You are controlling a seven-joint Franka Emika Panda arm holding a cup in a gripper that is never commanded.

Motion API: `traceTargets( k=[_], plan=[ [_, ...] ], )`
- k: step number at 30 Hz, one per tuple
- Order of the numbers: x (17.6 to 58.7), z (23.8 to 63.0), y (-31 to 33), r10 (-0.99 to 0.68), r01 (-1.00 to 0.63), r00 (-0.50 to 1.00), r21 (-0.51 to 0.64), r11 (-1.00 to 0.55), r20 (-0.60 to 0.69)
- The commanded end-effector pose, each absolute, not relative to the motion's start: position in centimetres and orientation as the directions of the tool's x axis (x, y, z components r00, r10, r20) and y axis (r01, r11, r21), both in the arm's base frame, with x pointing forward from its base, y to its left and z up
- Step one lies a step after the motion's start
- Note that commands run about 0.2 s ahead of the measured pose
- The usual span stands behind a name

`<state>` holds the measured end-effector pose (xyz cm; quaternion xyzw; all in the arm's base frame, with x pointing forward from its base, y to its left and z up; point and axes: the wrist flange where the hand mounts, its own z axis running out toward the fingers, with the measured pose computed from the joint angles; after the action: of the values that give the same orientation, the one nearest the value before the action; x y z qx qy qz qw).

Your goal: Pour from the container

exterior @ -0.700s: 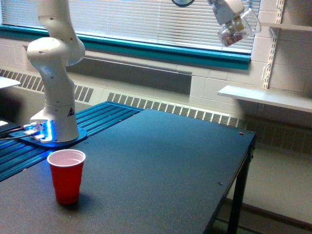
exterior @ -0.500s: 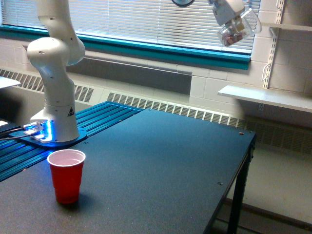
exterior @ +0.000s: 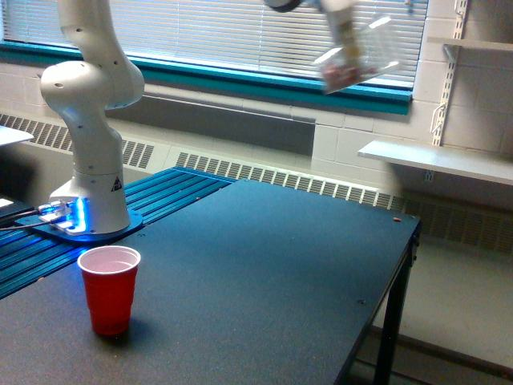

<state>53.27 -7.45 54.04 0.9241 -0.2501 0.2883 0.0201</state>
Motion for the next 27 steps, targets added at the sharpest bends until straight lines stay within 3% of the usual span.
traceTargets(
  k=[1,12,27],
  plan=[
    [49.7,53.5,-12.2,-0.399,-0.464,0.732,-0.024,-0.886,0.552],
    [44.7,50.1,-19.0,-0.350,-0.472,0.789,0.133,-0.872,0.504],
    [36.1,46.0,-24.4,-0.530,-0.630,0.734,0.132,-0.766,0.424]
  ],
)
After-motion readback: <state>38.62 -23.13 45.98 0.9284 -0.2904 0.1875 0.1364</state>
